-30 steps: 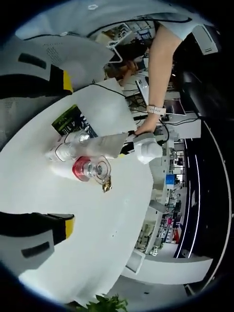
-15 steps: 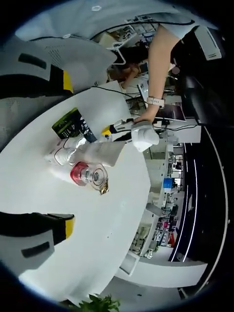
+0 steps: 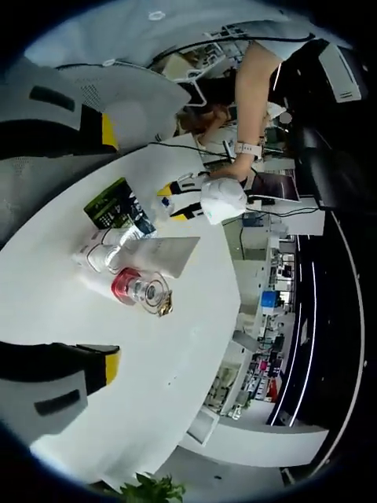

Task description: Arrange the skincare products in the storage area until every visible bottle or jar stands upright without overlapping.

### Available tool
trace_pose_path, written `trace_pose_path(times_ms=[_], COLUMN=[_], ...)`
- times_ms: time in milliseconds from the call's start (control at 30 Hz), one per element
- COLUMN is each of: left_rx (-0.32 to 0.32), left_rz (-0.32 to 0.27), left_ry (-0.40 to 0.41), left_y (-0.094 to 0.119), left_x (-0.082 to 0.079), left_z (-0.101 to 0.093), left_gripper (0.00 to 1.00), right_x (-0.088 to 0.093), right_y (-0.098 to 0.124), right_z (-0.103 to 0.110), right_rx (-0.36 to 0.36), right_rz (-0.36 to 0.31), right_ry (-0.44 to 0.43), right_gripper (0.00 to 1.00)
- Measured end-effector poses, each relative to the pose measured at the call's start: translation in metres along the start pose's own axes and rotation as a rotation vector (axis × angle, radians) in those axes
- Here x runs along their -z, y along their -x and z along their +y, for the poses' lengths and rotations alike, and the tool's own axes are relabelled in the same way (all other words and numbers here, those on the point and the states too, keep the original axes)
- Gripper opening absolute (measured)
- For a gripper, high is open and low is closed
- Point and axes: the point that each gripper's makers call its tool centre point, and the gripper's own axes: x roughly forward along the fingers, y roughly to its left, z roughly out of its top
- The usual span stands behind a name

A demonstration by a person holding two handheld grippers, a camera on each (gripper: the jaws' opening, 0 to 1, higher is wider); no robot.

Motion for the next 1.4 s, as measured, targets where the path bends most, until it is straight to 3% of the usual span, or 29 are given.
trace_pose_path(times_ms=[167,333,767,1200,1400], left_rx=[0.007,0.000,0.065,0.056,0.058], left_rz=[-0.029,-0.015,-0.044,-0.037,-0.071], left_ry=[-0.008,-0.066,-0.110,-0.089,-0.100], left_y=[-0.001,-0.002,-0.009,-0.023,-0.021], left_x=[-0.002,0.000,-0.004,0.000,-0.003], left_z=[-0.010,-0.022,-0.058,-0.063,-0.064], left_gripper=[0.38,0.38,0.38,0.38,0.38], right_x=[0.003,0.003,0.005,0.006,0.006], right_y=[0.000,0.001,0.003,0.005,0.003], right_z=[0.000,0.002,0.009,0.013,0.017], right_rx=[0.001,-0.001,-0.011,-0.009,-0.022], right_rz=[0.010,0.011,0.022,0.024,0.033], right_ry=[0.003,0.007,0.017,0.021,0.031], right_gripper=[1.00,1.00,1.00,1.00,1.00])
